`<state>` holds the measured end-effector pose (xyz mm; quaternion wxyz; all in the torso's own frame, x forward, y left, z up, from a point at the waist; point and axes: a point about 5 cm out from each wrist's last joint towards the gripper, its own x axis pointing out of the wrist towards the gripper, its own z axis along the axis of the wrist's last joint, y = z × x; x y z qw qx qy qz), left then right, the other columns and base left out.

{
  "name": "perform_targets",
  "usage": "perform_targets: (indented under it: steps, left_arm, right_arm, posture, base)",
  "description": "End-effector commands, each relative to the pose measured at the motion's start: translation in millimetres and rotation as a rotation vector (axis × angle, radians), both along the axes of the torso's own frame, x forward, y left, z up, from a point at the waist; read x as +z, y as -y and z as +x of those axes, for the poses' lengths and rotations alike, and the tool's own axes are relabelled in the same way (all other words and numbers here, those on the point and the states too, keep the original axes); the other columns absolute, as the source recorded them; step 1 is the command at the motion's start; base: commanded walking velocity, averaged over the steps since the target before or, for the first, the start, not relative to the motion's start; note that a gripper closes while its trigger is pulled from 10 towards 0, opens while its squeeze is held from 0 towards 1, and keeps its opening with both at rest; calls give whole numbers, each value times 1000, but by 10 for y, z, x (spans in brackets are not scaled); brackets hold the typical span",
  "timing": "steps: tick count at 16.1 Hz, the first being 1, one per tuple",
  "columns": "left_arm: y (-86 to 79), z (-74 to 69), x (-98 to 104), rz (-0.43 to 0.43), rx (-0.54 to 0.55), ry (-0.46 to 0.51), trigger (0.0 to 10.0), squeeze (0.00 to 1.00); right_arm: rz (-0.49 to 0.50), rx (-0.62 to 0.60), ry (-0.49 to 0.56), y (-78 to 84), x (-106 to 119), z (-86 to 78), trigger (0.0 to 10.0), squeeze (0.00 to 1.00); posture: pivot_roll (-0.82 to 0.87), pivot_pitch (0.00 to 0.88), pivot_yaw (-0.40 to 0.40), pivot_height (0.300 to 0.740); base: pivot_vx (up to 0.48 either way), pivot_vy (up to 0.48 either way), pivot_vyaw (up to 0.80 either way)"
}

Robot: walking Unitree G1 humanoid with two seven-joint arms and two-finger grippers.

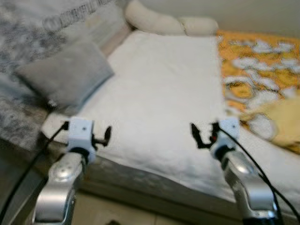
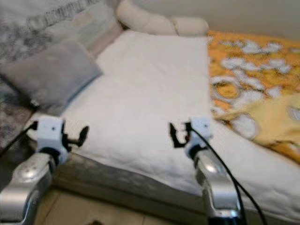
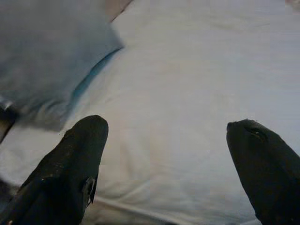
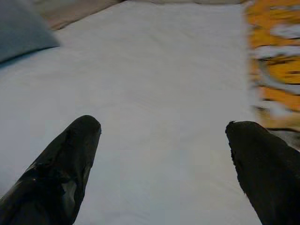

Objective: Clean up the room

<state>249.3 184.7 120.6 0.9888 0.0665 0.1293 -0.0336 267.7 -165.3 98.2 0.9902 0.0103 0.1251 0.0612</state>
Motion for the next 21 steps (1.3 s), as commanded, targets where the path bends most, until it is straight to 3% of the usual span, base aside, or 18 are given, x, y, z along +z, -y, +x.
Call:
perform_targets:
  steps: [1, 9, 21]
  left_arm:
    - [-51, 0, 13, 26, 10, 0, 10000, 1000]
    - [-87, -33, -11, 50, 12, -6, 10000, 1000]
    - [-127, -65, -44, 72, 10, -15, 10000, 1000]
  right_arm:
    - [2, 5, 2, -32, 16, 7, 10000, 0]
    - [35, 2, -22, -97, -41, -36, 10000, 0]
    - [2, 13, -39, -95, -82, -62, 10000, 0]
  posture:
    - [-22, 0, 11, 740]
    - [-19, 0, 16, 740]
    - [-16, 0, 12, 740]
  base:
    - [0, -439, 0]
    - [0, -436, 0]
    - [0, -435, 0]
